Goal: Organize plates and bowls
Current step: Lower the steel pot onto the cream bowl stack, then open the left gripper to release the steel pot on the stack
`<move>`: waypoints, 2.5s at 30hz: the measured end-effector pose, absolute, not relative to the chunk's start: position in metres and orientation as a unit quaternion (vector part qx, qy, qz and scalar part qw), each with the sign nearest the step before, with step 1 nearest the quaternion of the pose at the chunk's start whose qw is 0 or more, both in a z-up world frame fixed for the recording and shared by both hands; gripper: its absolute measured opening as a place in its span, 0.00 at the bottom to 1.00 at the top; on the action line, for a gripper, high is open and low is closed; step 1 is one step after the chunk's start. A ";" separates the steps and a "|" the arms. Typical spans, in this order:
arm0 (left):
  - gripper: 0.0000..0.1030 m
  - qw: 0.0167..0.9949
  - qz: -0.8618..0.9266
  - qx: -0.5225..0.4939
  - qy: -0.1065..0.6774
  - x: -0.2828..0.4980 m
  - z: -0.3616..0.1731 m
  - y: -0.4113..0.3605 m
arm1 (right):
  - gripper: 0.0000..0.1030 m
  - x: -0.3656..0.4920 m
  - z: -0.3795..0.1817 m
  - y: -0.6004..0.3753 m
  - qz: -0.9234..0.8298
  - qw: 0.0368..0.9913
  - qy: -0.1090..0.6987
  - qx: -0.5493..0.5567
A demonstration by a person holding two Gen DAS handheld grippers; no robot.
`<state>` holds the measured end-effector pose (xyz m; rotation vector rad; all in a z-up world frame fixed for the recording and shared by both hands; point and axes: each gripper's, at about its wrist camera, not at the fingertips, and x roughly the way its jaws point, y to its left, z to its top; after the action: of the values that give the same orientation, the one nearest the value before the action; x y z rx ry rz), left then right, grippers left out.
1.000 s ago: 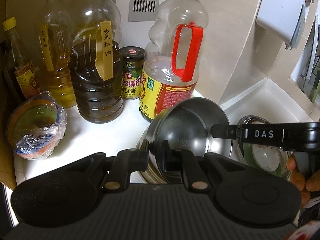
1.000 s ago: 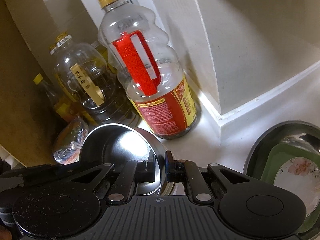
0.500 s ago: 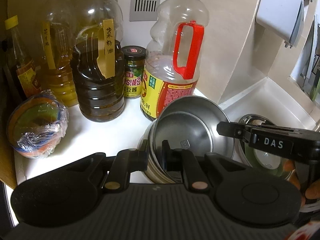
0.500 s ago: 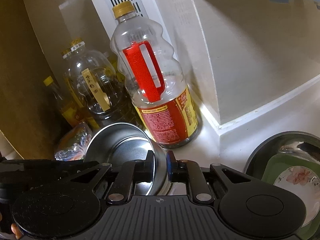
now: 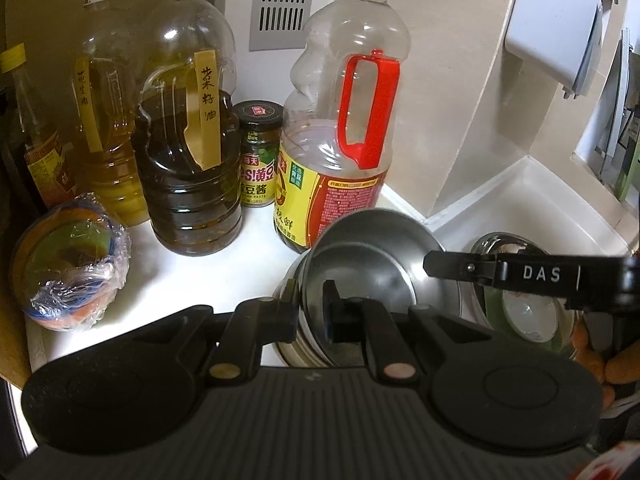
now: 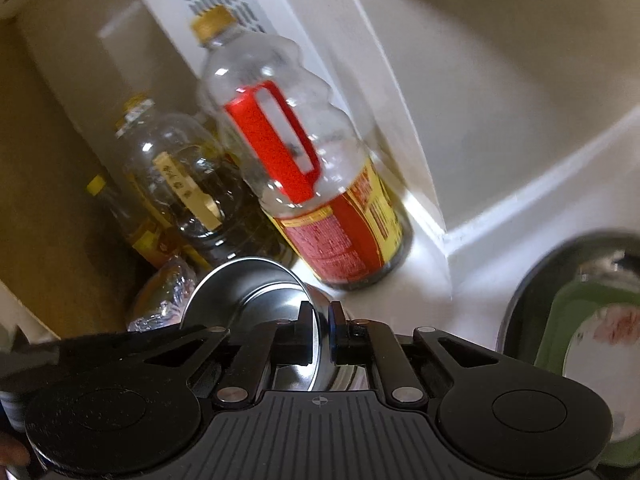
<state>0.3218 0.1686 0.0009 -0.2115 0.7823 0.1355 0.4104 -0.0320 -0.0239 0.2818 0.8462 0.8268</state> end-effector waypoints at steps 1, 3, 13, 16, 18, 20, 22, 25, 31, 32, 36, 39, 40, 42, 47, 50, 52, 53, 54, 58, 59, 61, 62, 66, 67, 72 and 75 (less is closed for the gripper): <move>0.10 0.916 0.066 -0.103 0.382 0.323 0.001 0.169 | 0.07 0.413 -0.023 -0.032 0.386 0.816 0.407 0.137; 0.10 0.915 0.066 -0.103 0.385 0.325 0.000 0.170 | 0.07 0.417 -0.022 -0.029 0.381 0.811 0.424 0.136; 0.10 0.909 0.070 -0.099 0.399 0.333 -0.005 0.173 | 0.07 0.432 -0.024 -0.019 0.355 0.789 0.484 0.131; 0.10 0.909 0.069 -0.099 0.399 0.334 -0.005 0.173 | 0.07 0.434 -0.024 -0.019 0.352 0.785 0.492 0.135; 0.11 0.908 0.070 -0.100 0.401 0.334 -0.005 0.174 | 0.07 0.435 -0.024 -0.019 0.350 0.783 0.495 0.137; 0.11 0.909 0.070 -0.099 0.398 0.334 -0.004 0.174 | 0.07 0.435 -0.023 -0.020 0.356 0.787 0.487 0.129; 0.11 0.910 0.074 -0.099 0.396 0.333 -0.002 0.175 | 0.07 0.432 -0.020 -0.020 0.356 0.795 0.475 0.120; 0.15 0.910 0.076 -0.099 0.395 0.333 -0.001 0.177 | 0.10 0.428 -0.017 -0.018 0.358 0.806 0.460 0.099; 0.24 0.902 0.080 -0.105 0.411 0.336 -0.010 0.183 | 0.41 0.423 -0.023 -0.016 0.358 0.809 0.458 0.090; 0.24 0.900 0.078 -0.107 0.415 0.337 -0.012 0.183 | 0.41 0.423 -0.025 -0.014 0.357 0.808 0.461 0.088; 0.24 0.891 0.075 -0.120 0.432 0.341 -0.023 0.185 | 0.41 0.423 -0.037 -0.006 0.350 0.804 0.474 0.082; 0.24 0.888 0.070 -0.120 0.438 0.343 -0.027 0.184 | 0.41 0.423 -0.045 -0.002 0.346 0.801 0.482 0.080; 0.24 0.887 0.069 -0.119 0.441 0.344 -0.028 0.183 | 0.41 0.423 -0.046 -0.001 0.345 0.800 0.484 0.081; 0.24 0.885 0.065 -0.120 0.446 0.345 -0.030 0.183 | 0.41 0.424 -0.048 0.000 0.345 0.799 0.486 0.082; 0.24 0.883 0.059 -0.116 0.451 0.348 -0.034 0.181 | 0.36 0.425 -0.049 0.003 0.349 0.798 0.486 0.078; 0.24 0.883 0.058 -0.112 0.451 0.348 -0.034 0.180 | 0.34 0.425 -0.048 0.004 0.348 0.799 0.485 0.076; 0.24 0.884 0.057 -0.110 0.451 0.349 -0.034 0.179 | 0.32 0.425 -0.048 0.003 0.348 0.799 0.485 0.078; 0.24 0.884 0.057 -0.110 0.451 0.349 -0.034 0.179 | 0.32 0.425 -0.048 0.003 0.348 0.798 0.485 0.078; 0.24 0.885 0.057 -0.108 0.450 0.349 -0.034 0.179 | 0.32 0.425 -0.049 0.003 0.348 0.799 0.485 0.078; 0.24 0.887 0.056 -0.099 0.448 0.349 -0.034 0.174 | 0.31 0.424 -0.048 0.001 0.344 0.800 0.485 0.074; 0.24 0.887 0.054 -0.098 0.447 0.350 -0.033 0.173 | 0.31 0.423 -0.048 0.000 0.342 0.801 0.486 0.073; 0.25 0.888 0.049 -0.096 0.446 0.351 -0.033 0.169 | 0.30 0.422 -0.047 -0.004 0.335 0.804 0.487 0.072; 0.24 0.889 0.045 -0.094 0.446 0.351 -0.033 0.166 | 0.30 0.422 -0.047 -0.006 0.331 0.805 0.487 0.071; 0.24 0.891 0.028 -0.087 0.444 0.355 -0.033 0.152 | 0.29 0.421 -0.046 -0.022 0.311 0.811 0.489 0.076; 0.24 0.892 0.024 -0.086 0.443 0.355 -0.033 0.149 | 0.29 0.421 -0.046 -0.026 0.307 0.813 0.489 0.078; 0.24 0.895 0.022 -0.078 0.438 0.358 -0.033 0.137 | 0.29 0.416 -0.048 -0.042 0.302 0.819 0.481 0.084; 0.24 0.897 0.028 -0.085 0.432 0.357 -0.031 0.136 | 0.36 0.410 -0.046 -0.048 0.307 0.826 0.463 0.096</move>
<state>0.3566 0.1358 -0.0309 -0.1752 0.8949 0.0571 0.4100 -0.0485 -0.0456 0.2037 0.9845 0.6525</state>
